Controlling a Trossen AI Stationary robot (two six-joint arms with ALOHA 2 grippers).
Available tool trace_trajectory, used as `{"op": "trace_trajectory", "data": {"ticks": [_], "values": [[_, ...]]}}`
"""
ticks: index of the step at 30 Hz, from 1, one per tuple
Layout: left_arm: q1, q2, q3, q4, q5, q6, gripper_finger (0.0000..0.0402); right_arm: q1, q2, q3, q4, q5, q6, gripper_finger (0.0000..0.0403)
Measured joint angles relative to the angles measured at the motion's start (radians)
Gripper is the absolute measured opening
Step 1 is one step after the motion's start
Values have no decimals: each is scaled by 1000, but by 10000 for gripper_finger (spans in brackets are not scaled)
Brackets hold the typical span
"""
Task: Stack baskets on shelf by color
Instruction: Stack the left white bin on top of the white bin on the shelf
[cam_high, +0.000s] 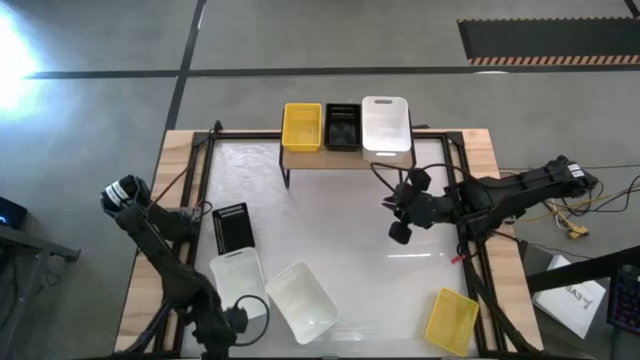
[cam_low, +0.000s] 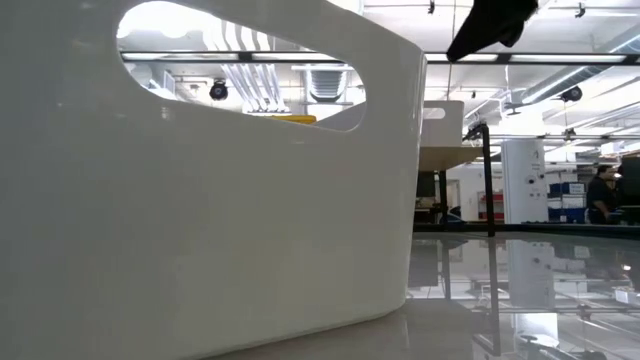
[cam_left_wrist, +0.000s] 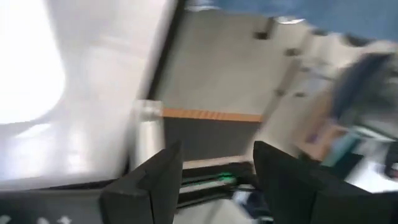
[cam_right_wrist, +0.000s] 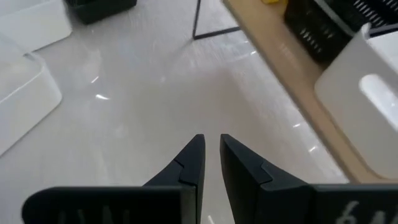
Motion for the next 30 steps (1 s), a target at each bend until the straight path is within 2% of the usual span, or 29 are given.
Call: {"op": "trace_trajectory", "data": {"ticks": [6, 12, 18, 21, 25, 30], "values": [[2, 0, 23, -195, -160, 68, 180, 0, -14, -27, 17, -89, 1, 43], [2, 31, -6, -202, -314, 171, 180, 5, -26, -41, 16, -110, 9, 43], [9, 136, -10, -207, -330, 167, 173, 5, -32, -21, 18, -111, 11, 43], [12, 181, 8, -197, -319, 140, 131, 5, -32, 3, 17, -112, 11, 43], [18, 196, 58, -202, -269, 135, 25, 5, -32, 53, 15, -118, 2, 43], [31, 133, 174, -273, -249, 114, 3, 5, -38, 150, 8, -118, -34, 43]]}}
